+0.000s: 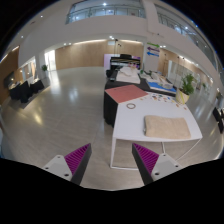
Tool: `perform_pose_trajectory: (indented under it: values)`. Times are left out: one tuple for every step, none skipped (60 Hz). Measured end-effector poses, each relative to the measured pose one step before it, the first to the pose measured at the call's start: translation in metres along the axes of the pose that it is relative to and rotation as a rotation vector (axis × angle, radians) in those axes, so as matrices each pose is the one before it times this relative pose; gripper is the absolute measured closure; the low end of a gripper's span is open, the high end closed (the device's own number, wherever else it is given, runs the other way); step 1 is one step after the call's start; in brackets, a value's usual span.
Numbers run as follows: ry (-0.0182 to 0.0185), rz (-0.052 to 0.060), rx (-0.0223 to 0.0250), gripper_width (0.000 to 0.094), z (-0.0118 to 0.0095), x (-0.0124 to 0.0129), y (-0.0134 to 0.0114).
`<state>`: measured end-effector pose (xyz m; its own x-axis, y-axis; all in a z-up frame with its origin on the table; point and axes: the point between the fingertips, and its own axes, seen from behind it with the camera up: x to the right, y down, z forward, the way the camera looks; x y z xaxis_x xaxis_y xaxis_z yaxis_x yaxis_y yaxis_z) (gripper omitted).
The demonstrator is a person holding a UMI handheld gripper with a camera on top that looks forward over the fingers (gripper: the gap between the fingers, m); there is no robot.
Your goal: Fold towel
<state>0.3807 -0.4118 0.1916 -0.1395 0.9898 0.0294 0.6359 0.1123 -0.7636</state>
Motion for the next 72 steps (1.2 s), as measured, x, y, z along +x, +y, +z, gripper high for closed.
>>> perform_pose_trajectory:
  values:
    - [0.01017,0.0010,0.00142,0.0083,-0.00003,0.00261,-0.00003]
    - [0.01122,-0.0006,0.00129,0.0080,-0.00001,0.00315,0.00010]
    - [0.01194,-0.0010,0.00091,0.0079,0.00001,0.00361,0.00046]
    - [0.01115,-0.0017,0.00081,0.0082,0.00011,0.00400,0.00068]
    - [0.01089,-0.0005,0.00051,0.0080,-0.00008,0.00337,0.00060]
    - [0.00513,0.0005,0.00293,0.0079,0.01735,0.02367,0.00336]
    - [0.00771,0.0034,0.00020,0.0081,0.00067,0.00441,0.00099]
    - [0.00714,0.0030,0.00054,0.0080,0.00111,0.00466,0.00124]
    - [0.00717,0.0028,0.00047,0.0079,0.00097,0.00479,0.00133]
    - [0.00711,0.0030,0.00044,0.0080,0.00157,0.00497,0.00149]
    - [0.01025,0.0043,-0.00313,0.0081,-0.01215,-0.00998,-0.00145]
    - [0.00570,0.0041,-0.00030,0.0081,0.01286,0.01668,-0.00051]
    - [0.00807,0.0034,0.00105,0.0082,0.01443,0.01396,0.00189]
    - [0.00894,0.0048,-0.00026,0.0080,0.00276,0.00530,0.00074]
    - [0.00811,0.0061,0.00066,0.0078,0.00286,0.00512,0.00005]
    - [0.00686,0.0063,0.00091,0.0080,0.00357,0.00477,0.00000]
    - [0.00603,0.0053,0.00084,0.0081,0.00398,0.00466,0.00025]
    - [0.00513,0.0041,0.00062,0.0078,0.00364,0.00437,-0.00034]
    - [0.00440,0.0028,0.00112,0.0081,0.00454,0.00382,-0.00058]
    - [0.00344,0.0022,0.00077,0.0078,-0.00233,0.00254,-0.00121]
    - [0.00321,0.0017,0.00440,0.0077,0.01103,0.00679,-0.00004]
    - [0.00414,0.0024,0.00465,0.0081,0.00530,0.00377,-0.00116]
    - [0.00559,0.0026,0.00623,0.0081,0.00598,0.00401,-0.00178]
    - [0.00614,0.0010,0.00656,0.0079,0.00667,0.00409,-0.00184]
    - [0.00435,-0.0004,0.00578,0.0081,0.00731,0.00400,-0.00158]
    - [0.00219,-0.0013,0.00422,0.0081,0.00408,0.00228,-0.00140]
    - [0.00021,-0.0009,0.00110,0.0081,0.00692,0.00251,-0.00081]
    - [0.00037,0.0011,0.00037,0.0081,0.00719,0.00235,-0.00081]
    - [0.00187,0.0027,0.00047,0.0082,0.00749,0.00132,-0.00157]
    - [0.00040,0.0030,0.00410,0.0081,0.00751,0.00202,-0.00142]
    - [-0.00049,0.0029,0.00606,0.0083,0.00736,0.00174,-0.00159]
    - [-0.00166,0.0019,0.00584,0.0084,0.00778,0.00153,-0.00170]
    - [-0.00274,0.0003,0.00398,0.0081,0.00779,0.00108,-0.00132]
    - [-0.00135,-0.0007,0.00231,0.0086,0.00831,0.00134,-0.00177]
    - [0.00100,-0.0014,0.00362,0.0085,0.00828,0.00178,-0.00111]
    - [0.00351,-0.0021,0.00474,0.0085,0.00859,0.00211,-0.00119]
    - [0.00501,-0.0022,0.00503,0.0089,0.00894,0.00262,-0.00109]
    - [0.00595,-0.0022,0.00359,0.0084,0.01091,0.00156,-0.00187]
    - [0.00248,-0.0025,0.00231,0.0084,0.00909,0.00156,-0.00064]
    - [0.00207,-0.0019,0.00160,0.0084,0.00870,0.00159,-0.00025]
    - [0.00228,-0.0019,0.00232,0.0085,0.00913,0.00146,-0.00023]
    - [0.00266,-0.0016,0.00345,0.0083,0.01011,0.00170,-0.00024]
    - [0.00167,-0.0011,0.00227,0.0085,0.00965,0.00153,0.00006]
    - [0.00073,-0.0012,-0.00104,0.0088,0.00969,0.00137,0.00115]
    - [-0.00101,-0.0006,-0.00423,0.0088,0.00786,0.00189,0.00208]
    - [0.00193,-0.0013,-0.00872,0.0090,0.00949,0.00074,0.00178]
    - [0.00100,-0.0001,-0.00878,0.0092,0.00816,0.00071,0.00207]
    - [-0.00028,0.0011,-0.00679,0.0090,0.00810,0.00057,0.00196]
    - [-0.00153,0.0018,-0.00464,0.0092,0.00803,0.00050,0.00119]
    - [-0.00179,0.0009,-0.00345,0.0093,0.00790,0.00041,0.00083]
    - [-0.00102,-0.0008,-0.00274,0.0094,0.00725,0.00048,0.00060]
    - [0.00030,-0.0021,-0.00320,0.0103,0.00675,0.00092,0.00099]
    - [0.00044,-0.0020,-0.00228,0.0115,0.00591,0.00251,0.00102]
    - [0.00238,-0.0026,-0.00263,0.0121,0.00700,0.00156,0.00073]
    - [0.00249,-0.0029,-0.00271,0.0138,0.00747,0.00012,0.00080]
    - [-0.00056,-0.0053,-0.00310,0.0165,0.00596,0.00058,0.00068]
    - [-0.00128,-0.0065,-0.00413,0.0185,0.00489,0.00072,0.00138]
    - [-0.00155,-0.0065,-0.00572,0.0229,0.00416,0.00085,0.00141]
    - [-0.00341,-0.0055,-0.00700,0.0304,0.00394,0.00044,0.00166]
    - [-0.00412,-0.0034,-0.00836,0.0343,0.00362,0.00029,0.00161]
    - [-0.00083,-0.0019,-0.00933,0.0382,0.00303,-0.00033,0.00288]
    - [-0.00286,-0.0025,-0.00959,0.0422,0.00241,0.00061,0.00250]
    - [-0.00884,0.0016,0.00961,0.0492,0.00111,-0.00132,-0.00180]
    - [-0.00397,-0.0001,0.00634,0.0561,0.00070,-0.00036,-0.00128]
    - [0.00882,-0.0062,-0.00407,0.0631,0.00109,0.00281,0.00109]
    - [0.01559,-0.0120,-0.00478,0.0701,0.00103,0.00471,0.00133]
    - [0.01853,-0.0149,-0.00139,0.0771,0.00026,0.00498,-0.00021]
    - [0.01774,-0.0171,-0.00209,0.0841,0.00071,0.00451,0.00062]
    - [0.00892,-0.0129,-0.00255,0.0878,0.00031,0.00286,0.00094]
    - [-0.00539,-0.0041,0.00138,0.0882,0.00020,-0.00105,-0.00019]
    - [-0.00301,-0.0055,-0.00090,0.0894,0.00040,-0.00017,0.00024]
    - [-0.00558,-0.0039,-0.00436,0.0901,0.00152,-0.00051,-0.00174]
